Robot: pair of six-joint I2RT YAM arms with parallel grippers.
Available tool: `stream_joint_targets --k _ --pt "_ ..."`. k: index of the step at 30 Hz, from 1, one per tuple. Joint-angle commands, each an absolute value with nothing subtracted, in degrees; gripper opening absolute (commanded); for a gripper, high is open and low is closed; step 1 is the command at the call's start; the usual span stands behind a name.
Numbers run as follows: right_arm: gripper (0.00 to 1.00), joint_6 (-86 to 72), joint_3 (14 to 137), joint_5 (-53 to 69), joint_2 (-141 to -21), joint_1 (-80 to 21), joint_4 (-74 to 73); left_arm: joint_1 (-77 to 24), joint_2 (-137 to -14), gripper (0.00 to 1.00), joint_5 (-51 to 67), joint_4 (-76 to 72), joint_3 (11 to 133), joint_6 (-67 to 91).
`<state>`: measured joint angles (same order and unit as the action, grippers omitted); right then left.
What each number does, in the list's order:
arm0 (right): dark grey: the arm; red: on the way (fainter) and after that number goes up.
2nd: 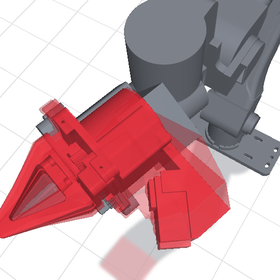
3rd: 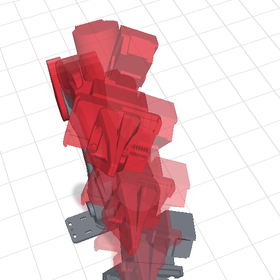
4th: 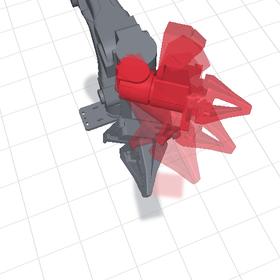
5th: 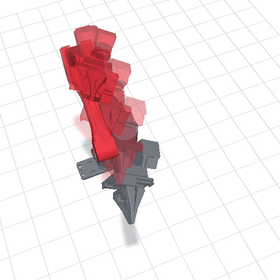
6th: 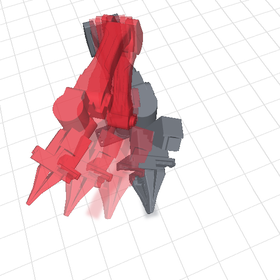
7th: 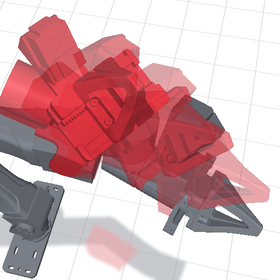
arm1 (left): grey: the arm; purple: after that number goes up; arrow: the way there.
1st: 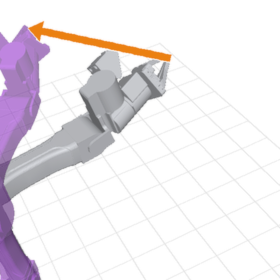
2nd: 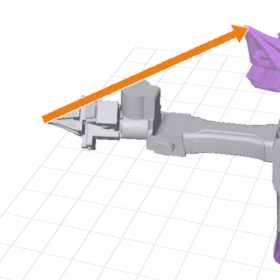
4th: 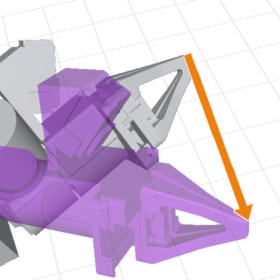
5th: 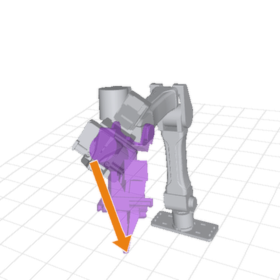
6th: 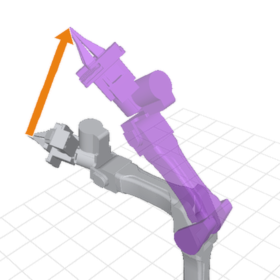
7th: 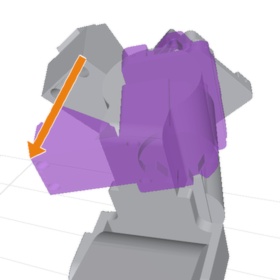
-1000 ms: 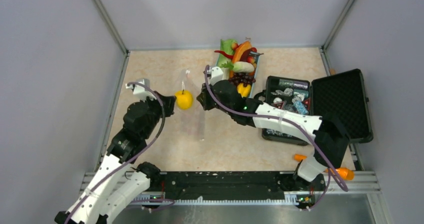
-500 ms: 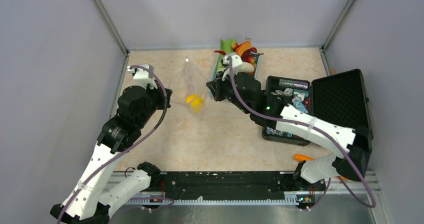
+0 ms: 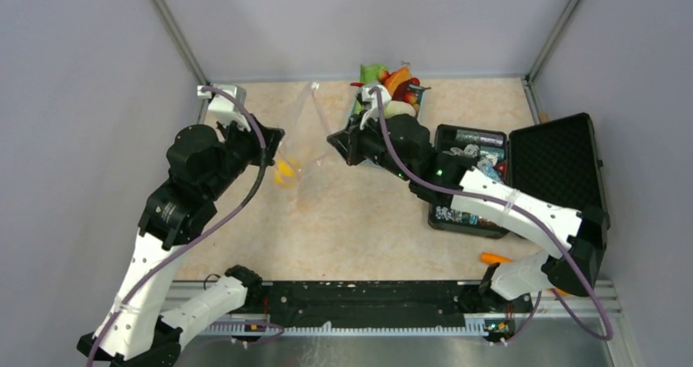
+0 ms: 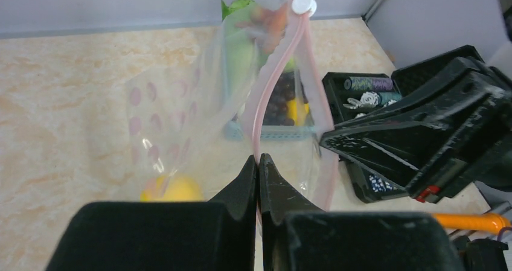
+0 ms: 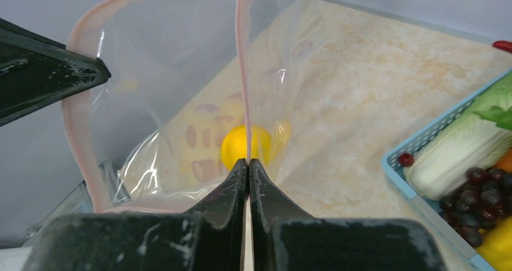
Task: Place the food in the zip-top bag and seal the zipper
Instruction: Adjust the zipper food storage bag at the center of the board, then pick up the fake fruit from the bin.
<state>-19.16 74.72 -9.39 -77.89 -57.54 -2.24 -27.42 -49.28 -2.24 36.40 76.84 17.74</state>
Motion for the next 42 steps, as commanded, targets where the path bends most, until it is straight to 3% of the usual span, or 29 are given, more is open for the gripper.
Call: stream_joint_targets --k 1,6,14,16,20,28,32,37,42 --pt "0.0 -22.0 76.8 -2.9 -83.1 -55.2 -3.5 -27.1 -50.0 0.0 0.6 36.9 78.5 15.3" --pt "0.0 -27.8 68.0 -7.2 -87.3 -54.8 1.2 -27.1 -51.8 0.0 -5.2 37.2 67.4 14.4" --pt "0.0 -33.9 56.4 -8.2 -87.0 -54.6 7.0 -27.2 -52.5 0.01 -0.8 32.7 53.8 16.7" --pt "0.0 -34.4 55.2 -7.5 -86.5 -54.8 8.4 -27.2 -53.2 0.14 -0.3 32.0 52.8 16.7" --pt "0.0 -34.2 54.8 -7.0 -86.0 -55.5 9.5 -27.2 -55.9 0.31 4.4 31.7 53.0 17.7" --pt "0.0 -34.3 55.6 -9.2 -86.0 -57.3 9.8 -27.6 -57.3 0.53 7.3 31.4 54.4 21.3" --pt "0.0 -34.4 56.5 -9.2 -86.3 -57.8 10.0 -30.3 -57.2 0.54 4.6 32.0 54.6 22.5" --pt "0.0 -34.6 57.4 -10.0 -86.3 -58.3 10.2 -40.7 -60.3 0.53 -12.6 36.5 57.4 23.0" --pt "0.0 -34.8 57.2 -10.4 -85.9 -58.7 10.0 -42.9 -60.7 0.37 -22.0 37.5 56.6 25.2"
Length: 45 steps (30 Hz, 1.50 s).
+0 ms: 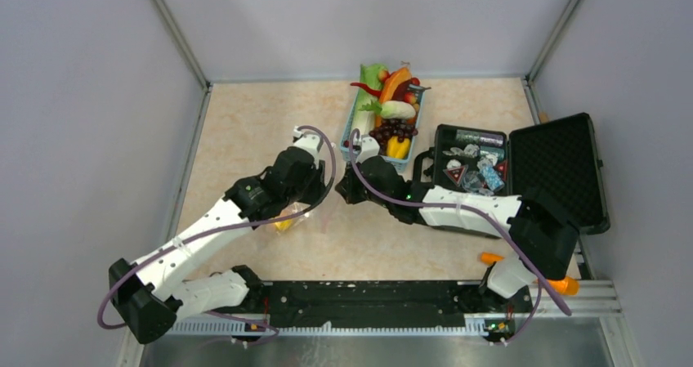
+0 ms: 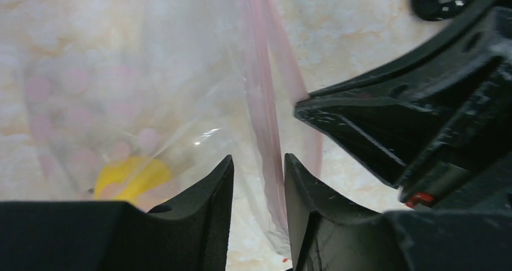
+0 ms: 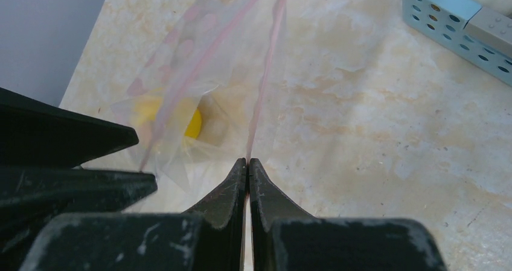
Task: Place the food in the zip-top bag and seal the zipper
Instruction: Pick up the fake fruit from the bin.
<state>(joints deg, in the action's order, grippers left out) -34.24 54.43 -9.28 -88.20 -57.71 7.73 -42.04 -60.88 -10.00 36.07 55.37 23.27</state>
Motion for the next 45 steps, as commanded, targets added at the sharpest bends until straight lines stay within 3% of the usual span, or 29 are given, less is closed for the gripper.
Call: stream_joint_targets --k 1,4,8,14,17,20,25,33,35,37,39,45 --pt "0.0 -34.9 57.1 -10.5 -85.8 -58.8 10.1 -43.0 -60.6 0.36 -23.0 37.7 56.5 25.1" --pt "0.0 -35.4 56.5 -10.4 -85.5 -58.9 10.9 -43.3 -60.9 0.32 -22.3 37.3 56.4 25.0" --pt "0.0 -36.6 54.8 -9.7 -84.1 -59.0 14.4 -45.2 -62.3 0.39 -23.4 37.1 57.0 25.7" --pt "0.0 -38.0 54.0 -8.9 -83.0 -59.0 16.8 -48.6 -63.8 0.39 -26.3 37.4 57.7 26.6" --pt "0.0 -38.2 53.9 -9.3 -82.9 -59.0 16.3 -48.7 -62.8 0.29 -27.6 37.8 57.0 27.5" --pt "0.0 -38.2 53.5 -10.3 -83.1 -59.0 15.6 -48.7 -60.5 0.25 -29.0 37.9 56.3 27.8" --pt "0.0 -38.3 52.6 -11.2 -83.7 -59.0 13.7 -48.7 -57.5 0.0 -32.1 38.7 56.1 27.6" --pt "0.0 -36.2 49.3 -8.4 -81.7 -59.0 13.6 -47.9 -56.6 0.0 -32.7 41.1 62.0 18.6" --pt "0.09 -35.9 48.6 -7.8 -80.3 -58.9 14.6 -47.9 -57.9 0.0 -31.5 42.8 63.6 18.9" --pt "0.37 -35.5 47.9 -8.4 -78.2 -58.3 15.2 -47.9 -58.5 0.0 -30.3 43.5 64.0 19.1" --pt "0.53 -35.4 47.2 -8.5 -75.5 -56.6 15.4 -47.9 -58.2 0.0 -30.0 43.2 63.4 19.6" --pt "0.6 -33.2 47.4 -4.9 -68.8 -48.8 11.8 -47.8 -56.6 0.0 -28.3 40.7 60.7 20.2"
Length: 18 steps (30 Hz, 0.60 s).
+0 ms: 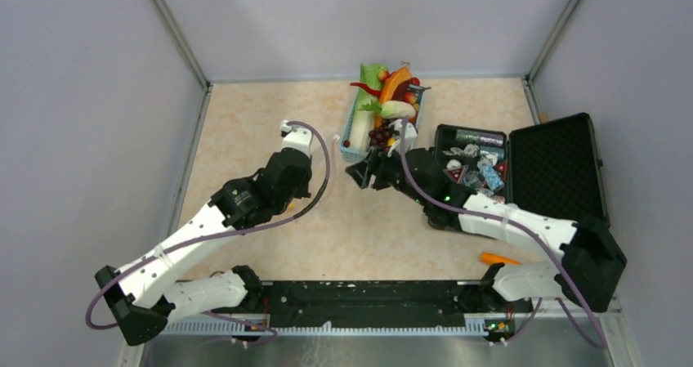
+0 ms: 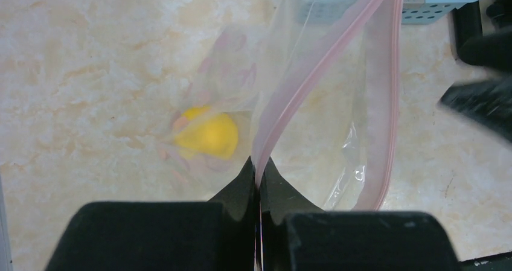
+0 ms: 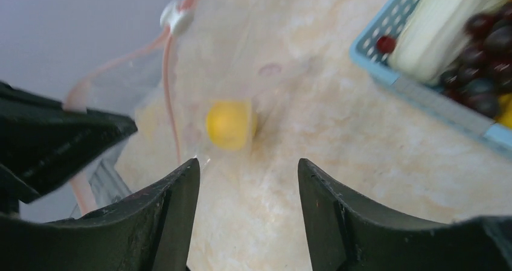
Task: Place the food in the zip-top bag and seal the zipper
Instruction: Pick up the fake fruit from the bin.
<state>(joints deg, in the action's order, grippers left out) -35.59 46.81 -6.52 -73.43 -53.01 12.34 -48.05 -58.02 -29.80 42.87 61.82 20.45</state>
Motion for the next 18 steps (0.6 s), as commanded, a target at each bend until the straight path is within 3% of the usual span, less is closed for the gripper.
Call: stream_joint_targets --k 1,7,10,18 --pt "0.6 -32.3 47.5 -5.2 -68.1 -47.9 11.3 -47.8 -56.6 0.0 -27.9 40.2 60.2 20.2" --pt "0.6 -32.6 47.9 -11.4 -65.7 -42.2 6.4 -47.8 -56.9 0.0 -24.2 37.0 58.5 21.0" --pt "0.66 -33.2 47.8 -16.2 -66.8 -39.2 6.1 -47.8 -56.9 0.0 -21.9 35.1 57.6 21.2" --pt "0.66 -39.6 52.9 -12.2 -79.2 -31.7 9.2 -47.8 -57.9 0.0 -16.7 31.7 56.1 22.5"
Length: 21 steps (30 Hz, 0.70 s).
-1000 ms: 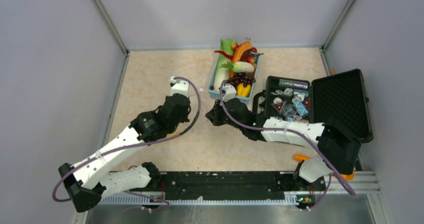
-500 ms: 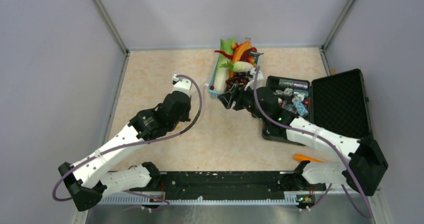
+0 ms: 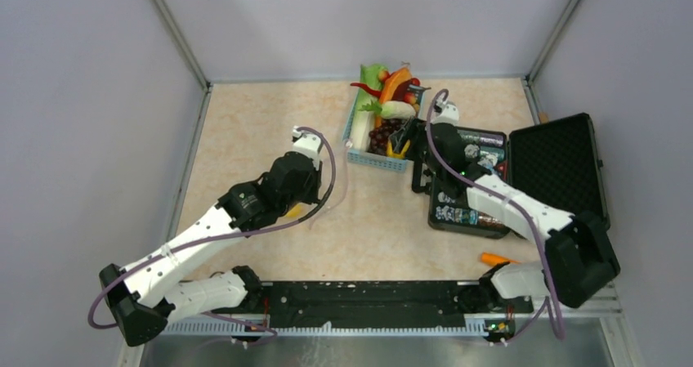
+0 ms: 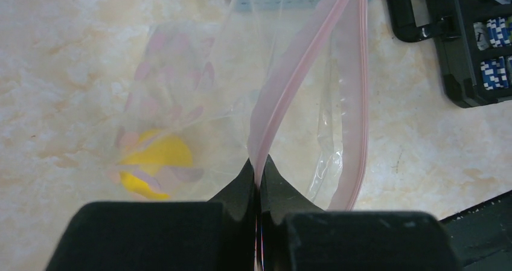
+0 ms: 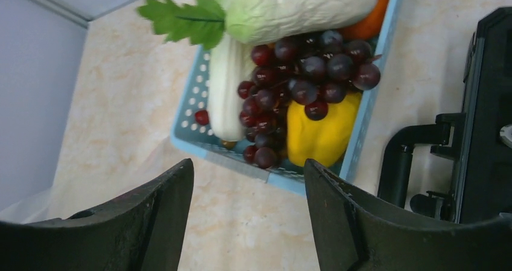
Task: Place the food in the zip-top bag and seal the zipper
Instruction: Pick up the fake fruit from the bin.
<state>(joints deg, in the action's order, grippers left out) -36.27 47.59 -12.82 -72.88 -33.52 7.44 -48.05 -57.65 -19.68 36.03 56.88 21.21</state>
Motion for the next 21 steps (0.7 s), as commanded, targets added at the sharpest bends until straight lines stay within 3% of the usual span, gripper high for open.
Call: stream_joint_targets --k 1,6,21 --pt "0.65 -39.9 54.4 -12.1 -81.9 -31.6 9.1 -47.8 -58.1 0.0 -16.4 31.5 55.9 22.7" --pt "0.58 -40.8 62.0 -11.3 -92.4 -31.5 8.7 -47.8 -57.8 0.0 -15.5 29.6 53.8 23.8" --pt "0.53 -47.5 75.5 -16.4 -110.9 -31.3 0.5 -47.9 -57.9 0.0 -14.3 28.6 52.2 23.6"
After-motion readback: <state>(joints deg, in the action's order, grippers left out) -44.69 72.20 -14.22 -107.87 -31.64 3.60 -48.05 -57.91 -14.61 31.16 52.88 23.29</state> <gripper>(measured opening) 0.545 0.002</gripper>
